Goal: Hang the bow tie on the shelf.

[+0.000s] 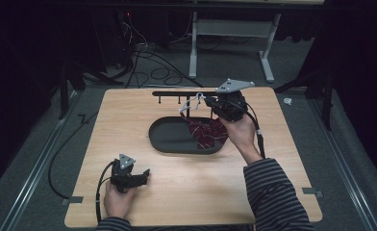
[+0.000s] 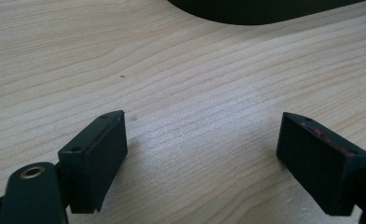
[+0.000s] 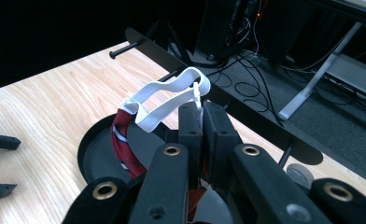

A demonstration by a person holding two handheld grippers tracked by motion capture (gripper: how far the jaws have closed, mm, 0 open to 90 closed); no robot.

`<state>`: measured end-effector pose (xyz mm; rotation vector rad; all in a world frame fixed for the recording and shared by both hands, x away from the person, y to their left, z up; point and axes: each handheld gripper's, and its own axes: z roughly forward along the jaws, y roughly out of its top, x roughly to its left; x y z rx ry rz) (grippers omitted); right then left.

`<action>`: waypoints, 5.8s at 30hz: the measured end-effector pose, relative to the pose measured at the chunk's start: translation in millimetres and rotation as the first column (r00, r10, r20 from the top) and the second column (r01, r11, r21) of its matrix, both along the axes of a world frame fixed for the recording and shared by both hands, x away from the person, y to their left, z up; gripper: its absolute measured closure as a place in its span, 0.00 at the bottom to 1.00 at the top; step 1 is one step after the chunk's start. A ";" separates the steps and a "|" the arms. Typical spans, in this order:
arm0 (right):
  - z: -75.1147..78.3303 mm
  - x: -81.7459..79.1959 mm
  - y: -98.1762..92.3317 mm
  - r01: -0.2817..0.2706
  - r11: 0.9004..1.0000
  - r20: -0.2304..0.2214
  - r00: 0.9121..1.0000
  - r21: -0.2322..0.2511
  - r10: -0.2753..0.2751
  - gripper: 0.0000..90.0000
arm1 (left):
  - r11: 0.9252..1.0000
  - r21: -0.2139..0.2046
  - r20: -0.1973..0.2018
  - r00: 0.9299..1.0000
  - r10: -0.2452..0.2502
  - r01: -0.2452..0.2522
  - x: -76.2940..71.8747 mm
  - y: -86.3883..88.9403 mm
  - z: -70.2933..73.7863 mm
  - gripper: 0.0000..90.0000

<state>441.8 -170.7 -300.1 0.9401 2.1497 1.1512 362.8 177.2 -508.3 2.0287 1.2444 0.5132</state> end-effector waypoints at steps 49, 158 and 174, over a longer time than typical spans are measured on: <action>-25.8 62.5 20.8 0.109 0.992 -0.094 0.989 -0.055 -0.114 0.98 | 1.000 0.000 0.001 1.000 0.000 0.000 0.0 0.0 -0.1 0.18; -44.0 -21.0 -108.9 0.172 0.971 -0.141 0.979 0.168 -0.149 0.74 | 1.000 0.001 0.000 1.000 0.000 0.000 0.2 0.0 0.0 0.19; -51.5 -37.5 -127.9 0.191 0.964 -0.134 0.977 0.186 -0.168 0.74 | 1.000 0.000 0.001 1.000 0.000 0.000 0.2 0.0 0.0 0.19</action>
